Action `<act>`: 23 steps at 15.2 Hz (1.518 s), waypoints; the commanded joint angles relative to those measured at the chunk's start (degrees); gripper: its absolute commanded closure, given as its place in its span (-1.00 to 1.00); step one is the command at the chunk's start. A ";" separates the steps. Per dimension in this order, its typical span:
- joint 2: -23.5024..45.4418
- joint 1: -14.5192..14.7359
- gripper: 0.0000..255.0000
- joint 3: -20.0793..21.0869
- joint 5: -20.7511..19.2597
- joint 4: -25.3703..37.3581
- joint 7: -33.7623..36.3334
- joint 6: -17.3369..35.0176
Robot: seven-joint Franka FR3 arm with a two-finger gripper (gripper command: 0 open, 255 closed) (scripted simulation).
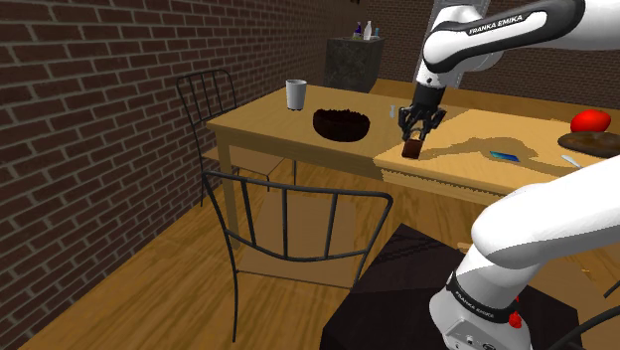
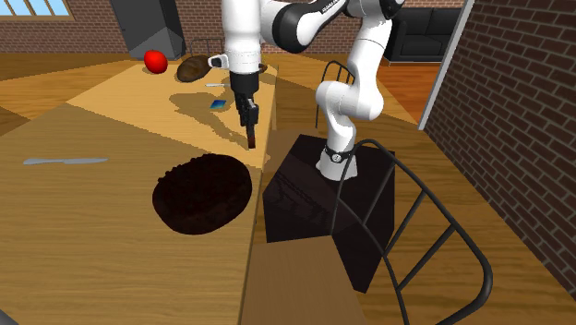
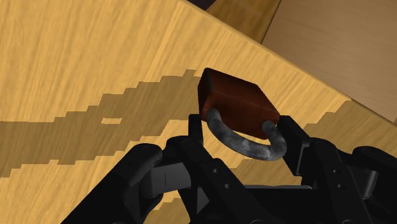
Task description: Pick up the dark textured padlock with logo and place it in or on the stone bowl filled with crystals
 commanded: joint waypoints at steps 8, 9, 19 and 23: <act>-0.58 0.34 1.00 0.97 0.80 6.34 -0.27 -6.94; -0.58 0.38 1.00 1.07 0.88 7.11 -0.31 -7.70; 0.16 0.81 1.00 1.91 1.72 15.30 -0.73 -15.16; 0.80 0.98 1.00 2.18 2.03 18.86 -0.93 -18.08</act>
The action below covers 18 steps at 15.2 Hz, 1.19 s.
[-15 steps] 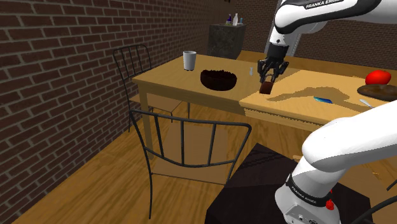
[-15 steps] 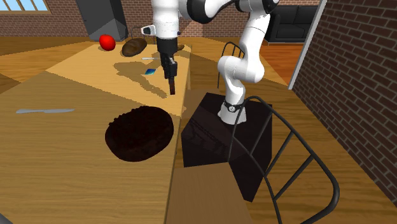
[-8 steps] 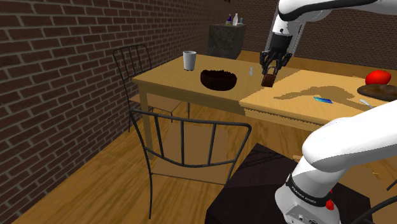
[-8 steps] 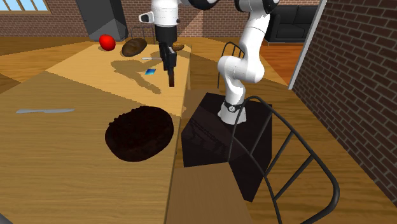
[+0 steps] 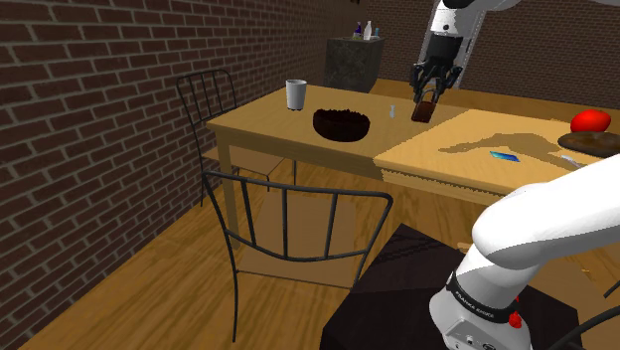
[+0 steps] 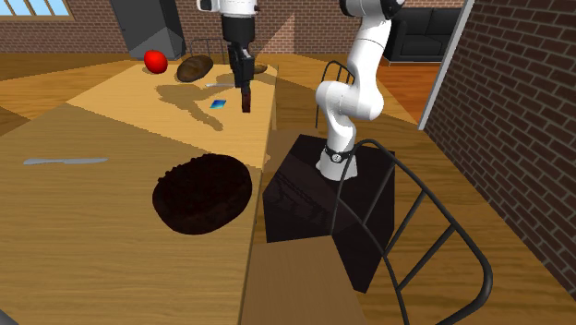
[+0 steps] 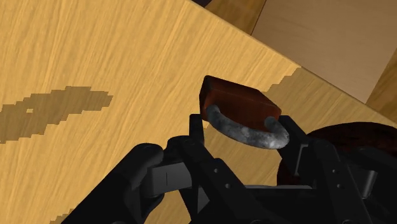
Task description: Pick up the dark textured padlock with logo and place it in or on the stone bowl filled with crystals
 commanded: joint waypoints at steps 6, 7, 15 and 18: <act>1.48 0.34 1.00 0.47 0.58 6.57 -0.29 -5.12; 1.53 0.35 1.00 0.48 0.59 6.77 -0.30 -5.27; 16.45 3.56 1.00 2.95 4.58 19.76 4.13 -3.98; 22.50 4.47 1.00 3.66 5.91 26.05 5.46 -4.40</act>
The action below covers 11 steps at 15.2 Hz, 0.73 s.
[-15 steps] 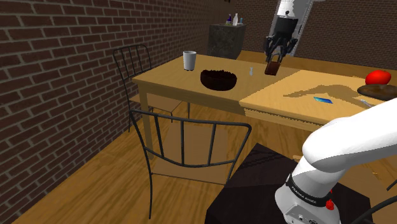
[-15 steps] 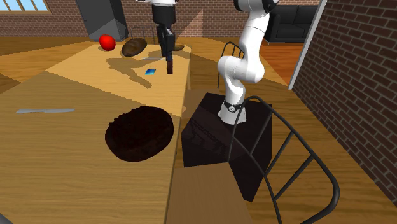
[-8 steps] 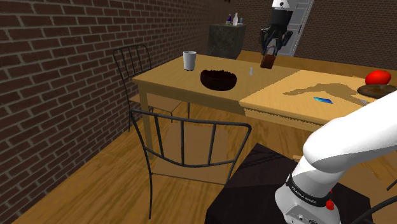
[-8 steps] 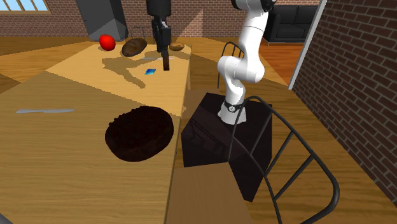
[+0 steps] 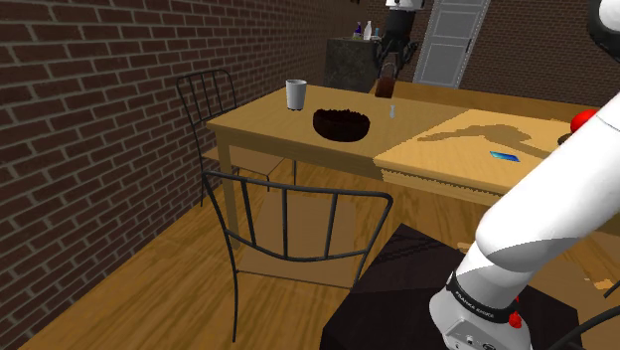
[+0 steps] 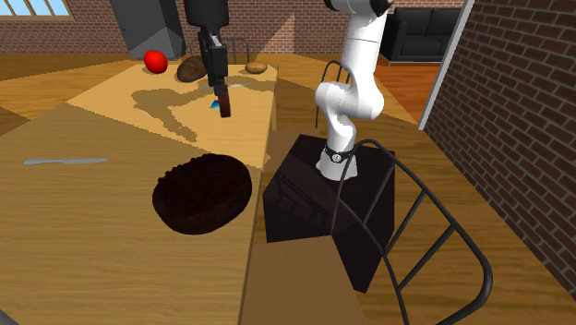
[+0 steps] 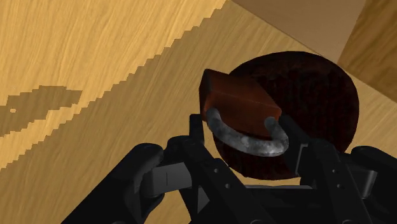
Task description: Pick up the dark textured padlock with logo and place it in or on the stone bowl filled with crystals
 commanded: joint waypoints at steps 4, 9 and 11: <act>11.06 1.32 1.00 1.04 2.22 12.24 2.12 -1.46; 23.15 1.95 1.00 1.76 4.31 28.07 3.77 -5.44; 22.28 2.06 1.00 1.83 4.14 25.26 3.90 -3.49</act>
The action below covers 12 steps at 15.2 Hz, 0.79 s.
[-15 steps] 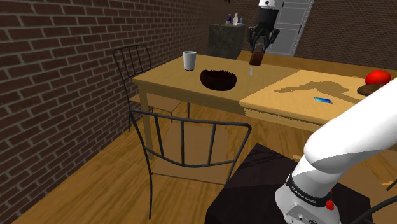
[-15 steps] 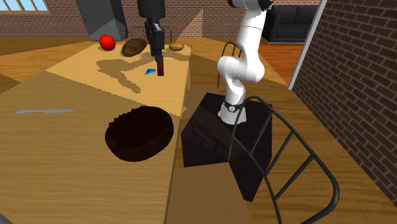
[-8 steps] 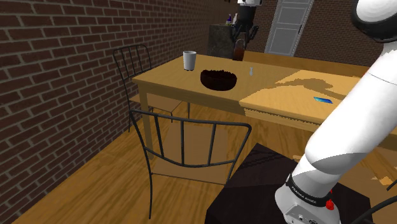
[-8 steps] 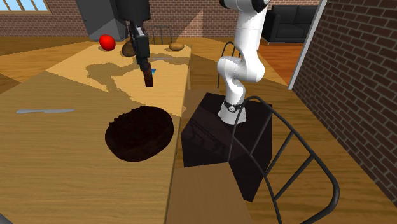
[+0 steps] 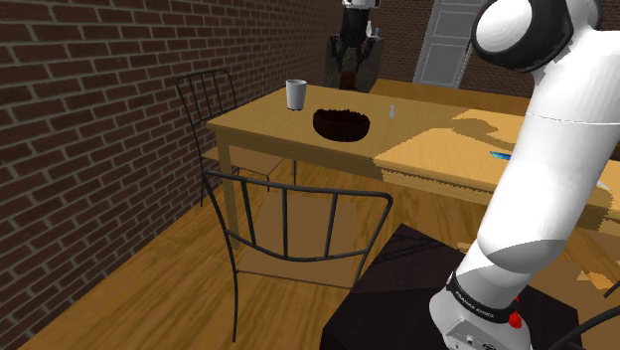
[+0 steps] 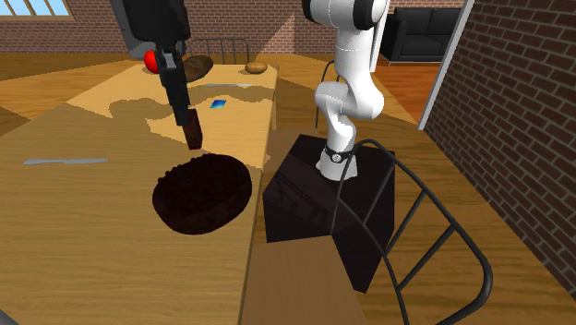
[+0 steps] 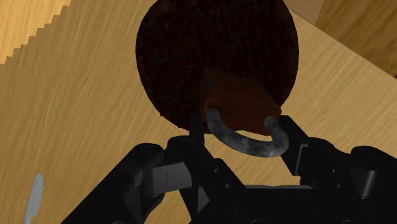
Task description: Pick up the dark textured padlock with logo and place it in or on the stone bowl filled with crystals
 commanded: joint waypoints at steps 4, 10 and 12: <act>-1.20 0.26 1.00 0.13 -0.24 -5.30 0.38 4.16; -2.64 0.43 1.00 0.21 -0.51 -11.88 0.65 9.32; -2.97 0.47 1.00 0.23 -0.58 -13.86 0.73 10.97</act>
